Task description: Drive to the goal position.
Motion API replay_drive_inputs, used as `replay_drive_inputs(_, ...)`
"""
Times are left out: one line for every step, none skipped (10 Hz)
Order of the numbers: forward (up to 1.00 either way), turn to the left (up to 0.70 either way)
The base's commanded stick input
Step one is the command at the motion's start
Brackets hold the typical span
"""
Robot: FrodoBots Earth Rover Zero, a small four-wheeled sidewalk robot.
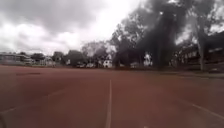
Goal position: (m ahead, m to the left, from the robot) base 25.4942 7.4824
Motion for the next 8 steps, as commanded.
replay_drive_inputs(0.70, 0.00)
replay_drive_inputs(0.70, 0.00)
replay_drive_inputs(0.70, 0.00)
replay_drive_inputs(0.70, 0.00)
replay_drive_inputs(0.70, 0.00)
replay_drive_inputs(0.70, 0.00)
replay_drive_inputs(0.70, 0.00)
replay_drive_inputs(0.70, 0.00)
